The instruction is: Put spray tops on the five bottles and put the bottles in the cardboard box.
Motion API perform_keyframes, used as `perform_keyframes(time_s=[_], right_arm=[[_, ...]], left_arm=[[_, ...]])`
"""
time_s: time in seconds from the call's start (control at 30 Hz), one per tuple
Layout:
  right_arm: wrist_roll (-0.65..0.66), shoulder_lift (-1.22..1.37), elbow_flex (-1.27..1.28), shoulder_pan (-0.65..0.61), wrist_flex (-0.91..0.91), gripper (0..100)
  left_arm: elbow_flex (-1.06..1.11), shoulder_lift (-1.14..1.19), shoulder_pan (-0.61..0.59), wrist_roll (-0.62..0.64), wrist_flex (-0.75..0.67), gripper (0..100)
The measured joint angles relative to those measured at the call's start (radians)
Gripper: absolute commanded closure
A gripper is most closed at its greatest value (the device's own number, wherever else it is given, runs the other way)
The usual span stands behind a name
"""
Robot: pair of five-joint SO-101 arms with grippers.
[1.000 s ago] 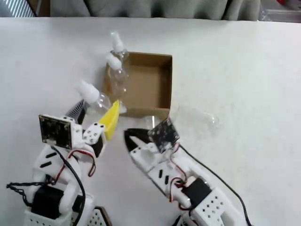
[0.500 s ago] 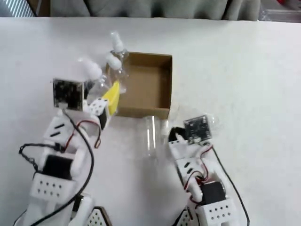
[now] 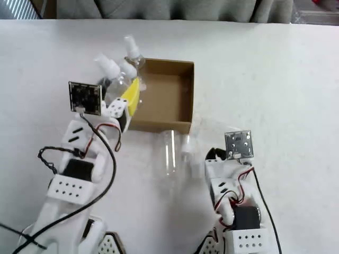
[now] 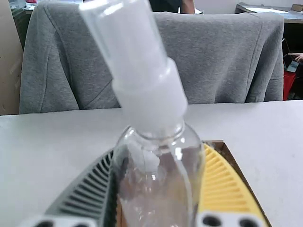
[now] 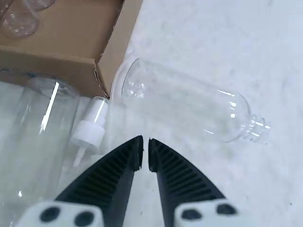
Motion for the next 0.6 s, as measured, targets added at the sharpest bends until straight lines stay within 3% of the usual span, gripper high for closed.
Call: perform_keyframes(time_s=[0.6], right_arm=[[0.0, 0.0, 0.0, 0.0, 0.0, 98.4]], left_arm=[[0.0, 0.454, 0.0, 0.0, -0.473, 98]])
